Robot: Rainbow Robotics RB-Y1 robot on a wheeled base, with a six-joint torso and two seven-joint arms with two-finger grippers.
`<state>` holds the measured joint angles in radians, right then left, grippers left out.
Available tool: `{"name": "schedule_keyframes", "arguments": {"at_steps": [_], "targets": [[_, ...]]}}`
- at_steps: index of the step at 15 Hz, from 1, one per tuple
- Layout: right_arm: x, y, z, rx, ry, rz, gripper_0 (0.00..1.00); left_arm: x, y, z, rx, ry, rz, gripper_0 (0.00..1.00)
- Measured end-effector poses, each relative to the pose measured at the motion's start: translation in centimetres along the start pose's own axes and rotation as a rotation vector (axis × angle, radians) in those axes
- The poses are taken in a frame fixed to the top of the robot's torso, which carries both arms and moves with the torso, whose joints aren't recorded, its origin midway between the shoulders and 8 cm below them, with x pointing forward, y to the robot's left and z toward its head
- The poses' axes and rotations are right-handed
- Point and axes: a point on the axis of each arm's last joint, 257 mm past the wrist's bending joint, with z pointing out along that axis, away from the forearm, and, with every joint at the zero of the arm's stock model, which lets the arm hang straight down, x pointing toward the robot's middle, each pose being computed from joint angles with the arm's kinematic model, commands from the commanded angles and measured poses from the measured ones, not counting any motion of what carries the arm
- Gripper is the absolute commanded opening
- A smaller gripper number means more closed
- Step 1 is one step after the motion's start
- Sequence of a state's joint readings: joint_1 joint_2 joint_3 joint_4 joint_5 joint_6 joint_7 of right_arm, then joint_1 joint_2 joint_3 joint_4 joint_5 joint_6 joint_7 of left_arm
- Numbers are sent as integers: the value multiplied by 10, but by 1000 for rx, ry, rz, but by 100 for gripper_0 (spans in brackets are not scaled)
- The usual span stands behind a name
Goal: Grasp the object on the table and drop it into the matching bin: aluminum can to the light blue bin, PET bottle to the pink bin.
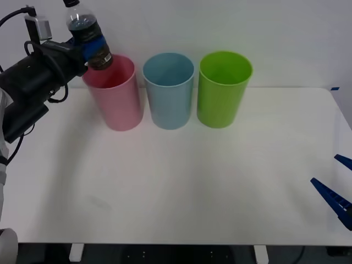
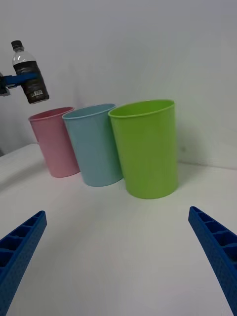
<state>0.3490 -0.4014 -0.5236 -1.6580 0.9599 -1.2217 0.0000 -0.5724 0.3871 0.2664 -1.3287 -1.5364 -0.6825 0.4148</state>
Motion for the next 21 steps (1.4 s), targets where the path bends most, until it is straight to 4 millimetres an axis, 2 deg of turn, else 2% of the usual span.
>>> {"name": "schedule_keyframes", "arguments": {"at_steps": [3,5,6,7,8,9,16,19,21], "targets": [[0,0,0,0,0,0,100,5,7,14,-26,15,37,1],[0,0,0,0,0,0,100,7,4,16,-24,13,30,4],[0,0,0,0,0,0,100,7,2,17,-22,13,27,9],[0,0,0,0,0,0,100,8,2,17,-21,13,25,23],[0,0,0,0,0,0,100,7,2,17,-21,12,23,69],[0,0,0,0,0,0,100,6,2,17,-21,9,20,100],[0,0,0,0,0,0,100,7,-3,13,-1,-13,-35,100],[0,0,0,0,0,0,100,5,-9,-5,21,-53,-94,100],[0,0,0,0,0,0,100,7,-14,-26,29,-74,-118,100]]}}
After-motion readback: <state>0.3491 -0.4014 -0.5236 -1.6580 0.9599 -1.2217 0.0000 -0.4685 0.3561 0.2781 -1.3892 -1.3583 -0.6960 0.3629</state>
